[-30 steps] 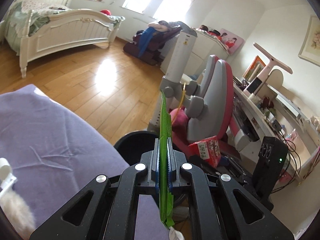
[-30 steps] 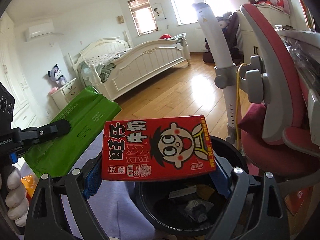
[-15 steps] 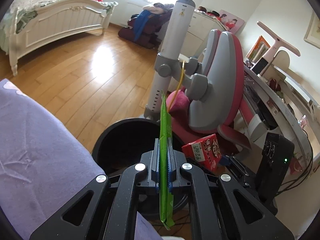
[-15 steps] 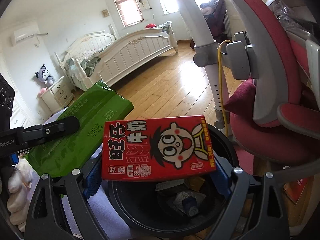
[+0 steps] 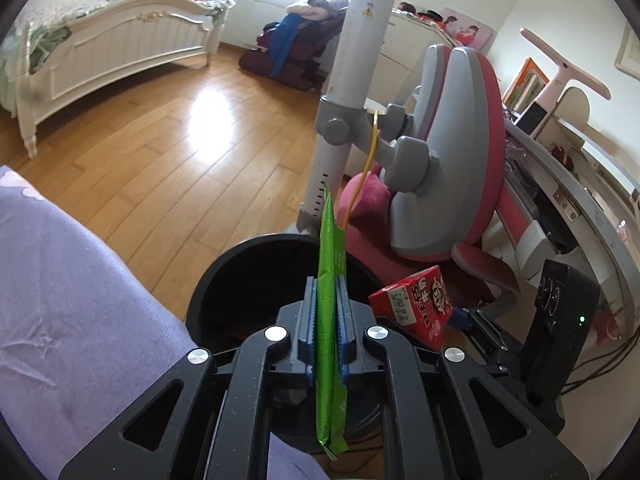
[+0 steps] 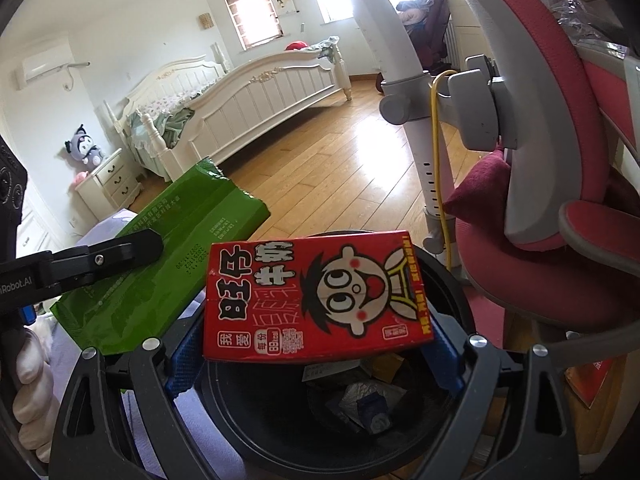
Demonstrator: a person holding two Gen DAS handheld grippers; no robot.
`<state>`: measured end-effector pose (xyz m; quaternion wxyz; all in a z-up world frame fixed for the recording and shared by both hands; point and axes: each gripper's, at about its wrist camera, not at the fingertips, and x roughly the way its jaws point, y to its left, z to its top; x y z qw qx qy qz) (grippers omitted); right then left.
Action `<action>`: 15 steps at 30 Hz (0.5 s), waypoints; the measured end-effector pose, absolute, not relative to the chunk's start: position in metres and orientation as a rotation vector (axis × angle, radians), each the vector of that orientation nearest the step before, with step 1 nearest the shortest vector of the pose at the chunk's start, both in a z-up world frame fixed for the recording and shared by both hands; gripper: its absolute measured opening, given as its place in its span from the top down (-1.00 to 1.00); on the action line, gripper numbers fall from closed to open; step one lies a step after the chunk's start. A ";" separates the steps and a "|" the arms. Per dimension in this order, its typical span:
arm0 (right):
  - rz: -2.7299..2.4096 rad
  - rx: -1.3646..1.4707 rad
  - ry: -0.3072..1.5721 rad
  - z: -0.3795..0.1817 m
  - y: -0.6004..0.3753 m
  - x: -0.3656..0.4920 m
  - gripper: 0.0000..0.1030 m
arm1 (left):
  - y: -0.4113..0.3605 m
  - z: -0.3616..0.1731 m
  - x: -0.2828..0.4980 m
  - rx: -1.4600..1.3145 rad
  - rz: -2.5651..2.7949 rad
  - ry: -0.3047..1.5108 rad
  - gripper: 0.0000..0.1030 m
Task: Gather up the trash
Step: 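Open both tools over the bin, dropping green packet and red box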
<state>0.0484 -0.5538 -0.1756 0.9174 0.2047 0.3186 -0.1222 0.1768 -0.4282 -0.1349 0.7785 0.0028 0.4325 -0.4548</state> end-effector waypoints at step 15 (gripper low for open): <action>-0.170 0.383 0.645 -0.152 -0.518 0.046 -0.90 | -0.366 -0.098 0.157 -0.006 -0.915 0.834 -0.60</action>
